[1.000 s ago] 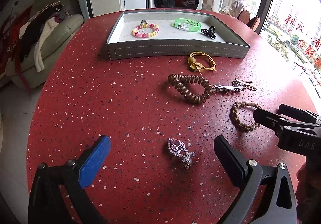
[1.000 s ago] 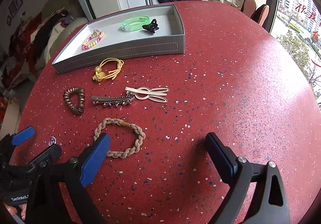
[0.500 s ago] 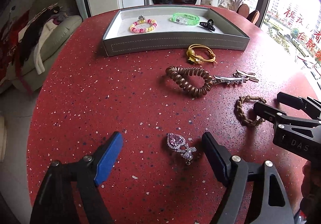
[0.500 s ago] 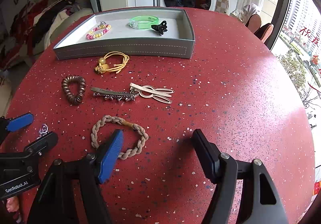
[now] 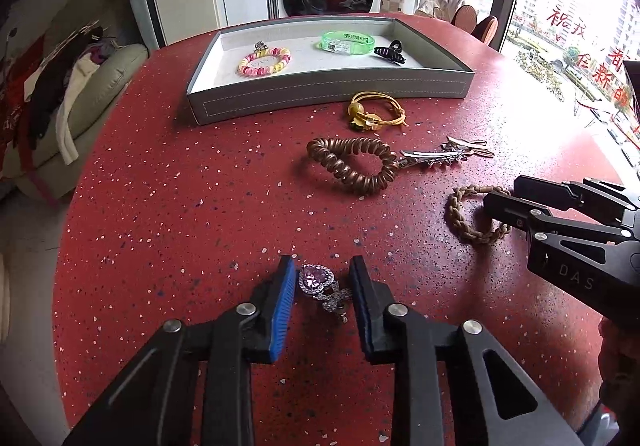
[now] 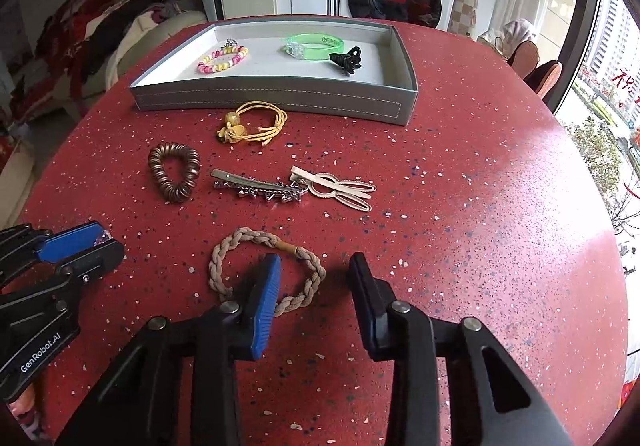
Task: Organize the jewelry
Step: 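Grasp the pink heart pendant with the left gripper while the right gripper grasps the braided rope bracelet, then carry the pink heart pendant and braided rope bracelet over the grey tray with both grippers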
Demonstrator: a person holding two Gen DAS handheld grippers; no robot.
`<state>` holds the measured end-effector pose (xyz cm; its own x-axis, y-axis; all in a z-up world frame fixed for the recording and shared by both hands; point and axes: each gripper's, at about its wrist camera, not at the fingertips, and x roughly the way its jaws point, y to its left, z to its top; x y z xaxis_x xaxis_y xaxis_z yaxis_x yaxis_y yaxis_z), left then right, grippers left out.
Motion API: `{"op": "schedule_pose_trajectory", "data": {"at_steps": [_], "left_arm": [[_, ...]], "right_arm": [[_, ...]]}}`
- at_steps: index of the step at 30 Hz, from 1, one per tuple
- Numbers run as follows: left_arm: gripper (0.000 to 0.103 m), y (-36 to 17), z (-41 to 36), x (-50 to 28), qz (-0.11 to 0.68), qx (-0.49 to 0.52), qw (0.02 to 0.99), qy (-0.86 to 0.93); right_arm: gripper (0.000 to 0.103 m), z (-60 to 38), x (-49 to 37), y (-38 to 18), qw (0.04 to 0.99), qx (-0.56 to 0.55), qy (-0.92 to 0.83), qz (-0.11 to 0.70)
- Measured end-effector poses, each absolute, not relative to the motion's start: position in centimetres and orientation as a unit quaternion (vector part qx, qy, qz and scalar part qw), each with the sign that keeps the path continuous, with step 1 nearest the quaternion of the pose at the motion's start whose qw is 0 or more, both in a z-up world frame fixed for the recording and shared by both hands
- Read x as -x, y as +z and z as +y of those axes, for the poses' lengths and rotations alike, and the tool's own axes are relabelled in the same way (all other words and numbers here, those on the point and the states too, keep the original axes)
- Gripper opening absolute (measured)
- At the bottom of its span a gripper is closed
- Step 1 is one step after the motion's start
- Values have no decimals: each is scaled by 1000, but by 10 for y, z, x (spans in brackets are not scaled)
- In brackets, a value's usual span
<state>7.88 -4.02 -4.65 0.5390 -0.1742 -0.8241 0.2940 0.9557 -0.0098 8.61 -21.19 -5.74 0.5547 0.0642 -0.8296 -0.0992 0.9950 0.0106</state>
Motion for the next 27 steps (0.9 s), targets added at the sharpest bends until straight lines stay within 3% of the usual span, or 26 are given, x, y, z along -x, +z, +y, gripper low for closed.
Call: {"op": "schedule_pose_trajectory", "data": {"at_steps": [2,27], "left_arm": [[36,-46,-38,-79,462,-60,874,-141],[36,-18,-26,-90,446,-35,884,-135]], "right_arm": [[10,-209,-86,-57,882,20,49,469],[9,-242,-88,-31,888,-96,69,444]]}}
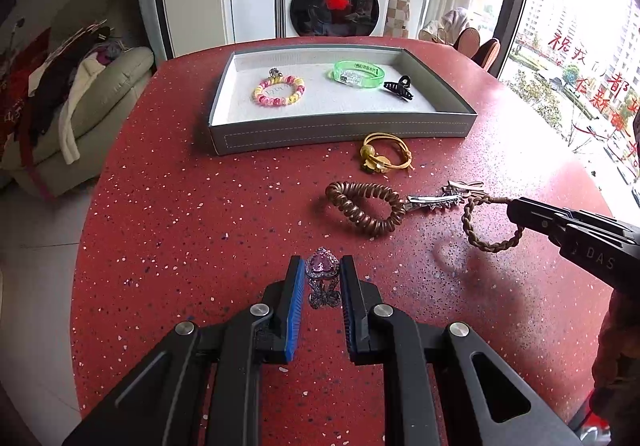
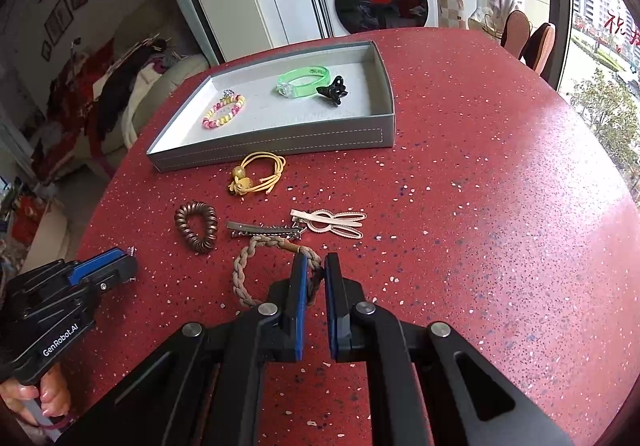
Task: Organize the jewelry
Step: 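Carry the pink heart pendant and braided rope bracelet over the grey tray with both grippers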
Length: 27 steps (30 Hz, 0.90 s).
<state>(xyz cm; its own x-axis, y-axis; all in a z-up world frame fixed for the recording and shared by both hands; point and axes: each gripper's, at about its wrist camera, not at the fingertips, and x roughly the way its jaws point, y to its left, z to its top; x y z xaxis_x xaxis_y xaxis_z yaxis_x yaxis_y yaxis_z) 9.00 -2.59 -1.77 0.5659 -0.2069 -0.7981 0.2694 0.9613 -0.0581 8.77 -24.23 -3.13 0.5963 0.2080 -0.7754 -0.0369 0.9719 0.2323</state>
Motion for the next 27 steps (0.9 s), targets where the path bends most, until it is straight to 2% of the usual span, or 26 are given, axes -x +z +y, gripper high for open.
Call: {"op": "schedule_pose_trajectory", "data": {"at_steps": [17,27], "left_arm": [[36,4,-24,-118,428,-39,893,-130],[36,28,-17,-162,413,-31,902,-126]], "right_arm": [[9,-245,-117,-5,895,-106,90,424],[9,-247,-166,20,901,-102,102,410]]}}
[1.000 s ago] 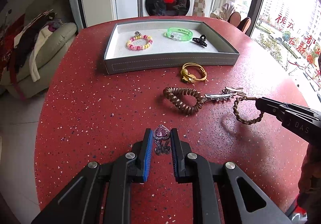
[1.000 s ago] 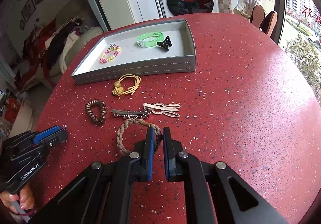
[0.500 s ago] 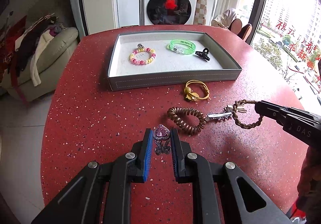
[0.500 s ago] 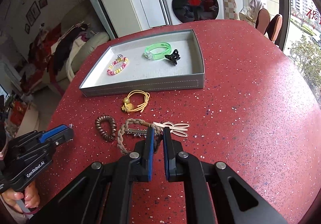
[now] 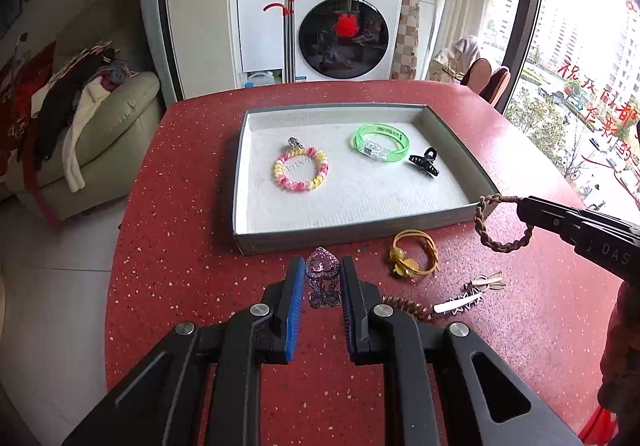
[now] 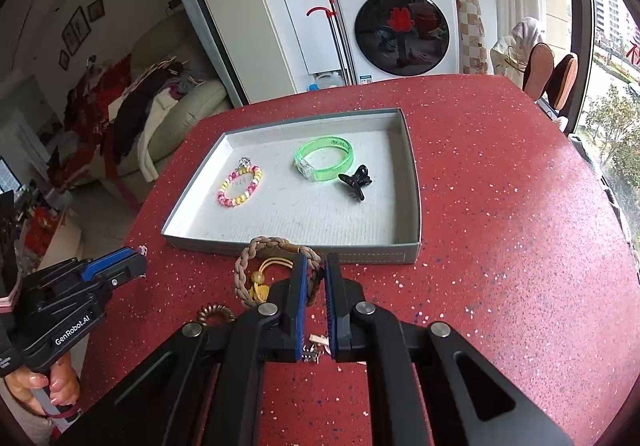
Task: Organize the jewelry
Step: 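Carry the pink heart pendant and braided rope bracelet over the grey tray with both grippers, then open the right gripper releasing the braided bracelet while the left gripper lowers the pendant onto the beaded bracelet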
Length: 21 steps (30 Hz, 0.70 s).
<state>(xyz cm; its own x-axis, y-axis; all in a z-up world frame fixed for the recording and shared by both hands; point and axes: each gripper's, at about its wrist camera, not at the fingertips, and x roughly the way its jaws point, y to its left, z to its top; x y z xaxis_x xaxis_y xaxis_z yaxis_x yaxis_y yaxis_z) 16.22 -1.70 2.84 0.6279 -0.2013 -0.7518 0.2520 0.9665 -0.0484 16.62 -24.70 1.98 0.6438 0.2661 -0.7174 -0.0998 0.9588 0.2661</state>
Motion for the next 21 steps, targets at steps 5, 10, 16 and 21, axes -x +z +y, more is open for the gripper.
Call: {"op": "schedule_pose_trajectory", "data": {"at_steps": [5,10,16,21], "left_arm": [[36,42,-16,-197,405,-27,906,-122],[36,48,-20,-239,402,-17,908,-118],[36,32,-34,-274,406,-22,907,-105],[36,2,-45,-286,424,-31,899,-101]], "right_arm": [[9,-247,-203,21,895,-117,106,417],[9,-244,-239,11,887,-123,100,433],[9,-238,-267,-12,874,-128,96,458],[9,-235,-281,-35,862,-130,91,481]]}}
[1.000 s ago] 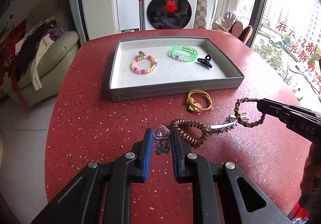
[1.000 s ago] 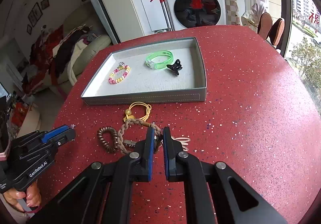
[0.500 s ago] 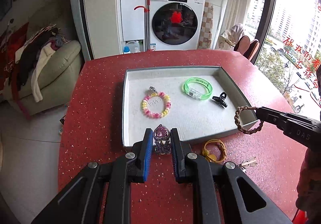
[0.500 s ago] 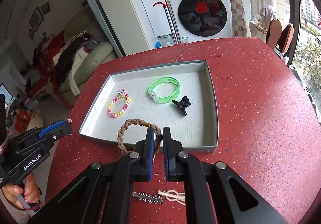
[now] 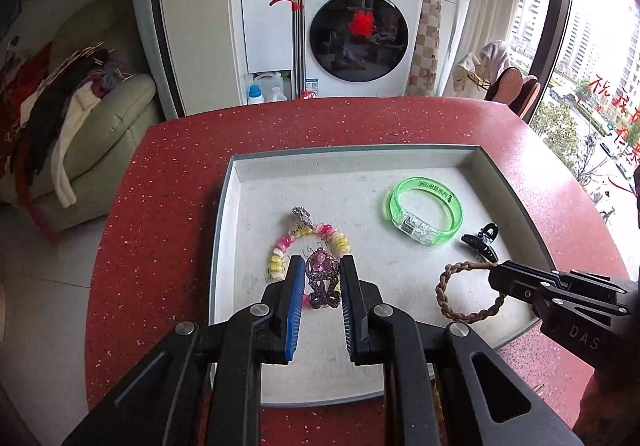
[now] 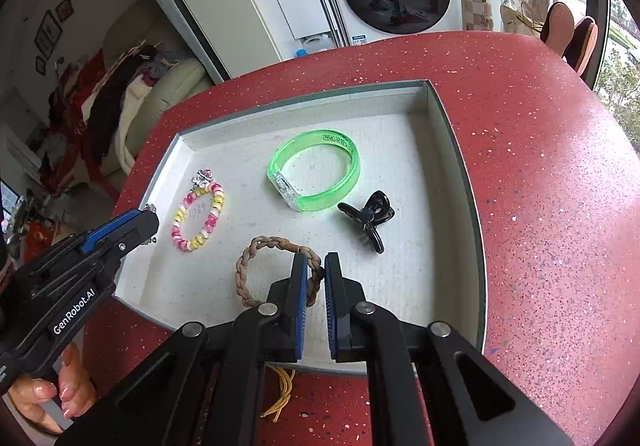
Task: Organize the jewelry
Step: 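Open the right gripper releasing the braided bracelet while the left gripper lowers the pendant onto the beaded bracelet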
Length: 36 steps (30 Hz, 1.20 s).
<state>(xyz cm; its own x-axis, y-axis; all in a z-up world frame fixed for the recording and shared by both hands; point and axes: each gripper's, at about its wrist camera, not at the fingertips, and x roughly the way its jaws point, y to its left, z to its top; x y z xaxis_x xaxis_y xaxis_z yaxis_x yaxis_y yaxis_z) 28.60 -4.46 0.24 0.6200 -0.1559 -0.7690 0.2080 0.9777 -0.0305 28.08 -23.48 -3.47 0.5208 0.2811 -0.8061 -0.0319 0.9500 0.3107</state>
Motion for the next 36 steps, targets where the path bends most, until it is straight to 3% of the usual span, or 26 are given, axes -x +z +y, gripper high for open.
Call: {"op": "schedule_pose_trajectory", "data": {"at_steps": [16,18,23,25,29,36], "left_arm": [[36,-35,-62,-292,436,-84,893,-78],[36,-35,-61,-291,434,-84,894,-78],[36,-34,-58,-292,436,-73,894,-79],[36,-34,-57,-292,435,-69,894,-78],[36,-33,-56,-291,436,-68,894,-76],[36,-22,-55,-286,420,-60,902,-79]], "right_arm": [[11,-229,-287,-52,877,-24,24,479],[15,-227,-287,-52,877,-19,25,479],[35,-230,-286,-52,877,-27,25,479],[37,-229,-285,-52,878,-26,24,478],[56,-229,-284,-52,876,-31,25,481],[65,-240,-276,-38,884,-80,32,459]]}}
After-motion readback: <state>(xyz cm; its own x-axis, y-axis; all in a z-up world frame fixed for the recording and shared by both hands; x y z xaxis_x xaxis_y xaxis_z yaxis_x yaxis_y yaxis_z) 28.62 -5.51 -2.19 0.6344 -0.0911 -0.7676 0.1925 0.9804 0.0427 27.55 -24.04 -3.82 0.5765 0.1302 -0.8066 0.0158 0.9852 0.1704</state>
